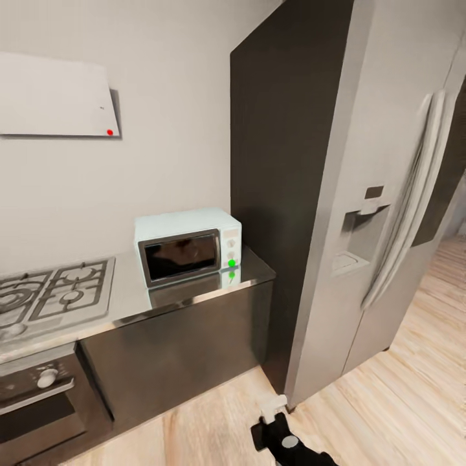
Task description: In the kitchen, take the popcorn bag from the countertop, put it into the microwave, and heat it until the popcorn is cooked so the cooked popcorn ends up inside the bag.
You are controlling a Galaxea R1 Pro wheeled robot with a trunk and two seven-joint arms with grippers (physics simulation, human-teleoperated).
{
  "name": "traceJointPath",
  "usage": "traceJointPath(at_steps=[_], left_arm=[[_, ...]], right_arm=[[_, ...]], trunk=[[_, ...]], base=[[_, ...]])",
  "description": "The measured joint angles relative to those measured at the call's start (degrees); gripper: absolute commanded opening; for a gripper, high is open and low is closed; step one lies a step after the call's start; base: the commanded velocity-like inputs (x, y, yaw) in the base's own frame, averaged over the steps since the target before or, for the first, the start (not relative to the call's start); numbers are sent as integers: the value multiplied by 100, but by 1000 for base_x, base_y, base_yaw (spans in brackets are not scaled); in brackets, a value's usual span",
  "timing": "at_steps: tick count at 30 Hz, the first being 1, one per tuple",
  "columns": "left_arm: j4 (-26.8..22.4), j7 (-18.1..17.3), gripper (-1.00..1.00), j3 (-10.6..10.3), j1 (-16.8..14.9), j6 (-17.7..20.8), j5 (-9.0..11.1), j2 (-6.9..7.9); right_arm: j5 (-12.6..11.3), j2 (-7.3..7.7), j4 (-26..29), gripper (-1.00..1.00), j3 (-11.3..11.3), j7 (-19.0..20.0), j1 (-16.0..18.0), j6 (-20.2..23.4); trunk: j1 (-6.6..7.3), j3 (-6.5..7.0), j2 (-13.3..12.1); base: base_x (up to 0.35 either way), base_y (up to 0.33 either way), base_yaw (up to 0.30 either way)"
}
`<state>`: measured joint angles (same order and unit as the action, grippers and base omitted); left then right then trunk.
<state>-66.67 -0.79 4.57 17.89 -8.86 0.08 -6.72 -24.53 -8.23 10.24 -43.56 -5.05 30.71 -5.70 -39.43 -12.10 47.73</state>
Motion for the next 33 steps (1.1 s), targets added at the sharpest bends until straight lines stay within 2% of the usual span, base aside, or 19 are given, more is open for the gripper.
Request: traceJointPath(at_steps=[1,2,3,9,10,11,12,13,14,15,16,17,33], left_arm=[[0,0,100,0,-3,0,0,0],[0,0,100,0,-4,0,0,-3],[0,0,100,0,-5,0,0,-2],[0,6,100,-3,-143,0,0,-4],[1450,55,100,449,-961,36,11,350],[2496,56,100,499,-1664,24,10,461],[3815,56,100,494,-2015,36,8,457],[4555,56,100,497,-1721,22,8,455],[4584,56,100,497,-1515,22,8,456],[4582,56,100,495,-1623,22,8,456],[4586,56,100,496,-1629,21,7,456],[4584,56,100,496,-1629,22,8,456],[4585,56,100,495,-1632,21,8,456]], right_arm=[[7,114,-2,-100,-5,0,-102,-60],[12,168,-7,-100,-7,0,-151,-95],[14,213,-8,100,-5,1,-193,-124],[6,261,-8,100,5,-4,-242,-201],[12,579,251,100,16,-81,-706,-209],[0,621,-77,100,30,-87,-1482,-211],[-13,623,-91,100,17,-87,-2500,-210],[-6,618,-102,100,20,-78,-3095,-215],[-6,616,-101,100,19,-79,-3198,-215],[-6,619,-91,100,20,-86,-2808,-210],[9,617,-87,100,19,-87,-2559,-210],[-1,619,-90,100,20,-86,-2648,-210],[2,617,-89,100,21,-86,-2653,-210]], trunk=[[0,0,0],[0,1,0],[0,1,0],[0,1,-1],[5,0,5],[-6,2,-2],[1,1,0],[4,-4,2],[5,-4,2],[4,0,1],[4,2,0],[4,0,1],[4,0,1]], base=[[-343,0,0],[-343,0,0],[-343,0,0],[-286,0,0],[0,0,0],[0,0,0],[0,0,0],[0,0,0],[0,0,0],[0,0,0],[0,0,0],[0,0,0],[0,0,0]])
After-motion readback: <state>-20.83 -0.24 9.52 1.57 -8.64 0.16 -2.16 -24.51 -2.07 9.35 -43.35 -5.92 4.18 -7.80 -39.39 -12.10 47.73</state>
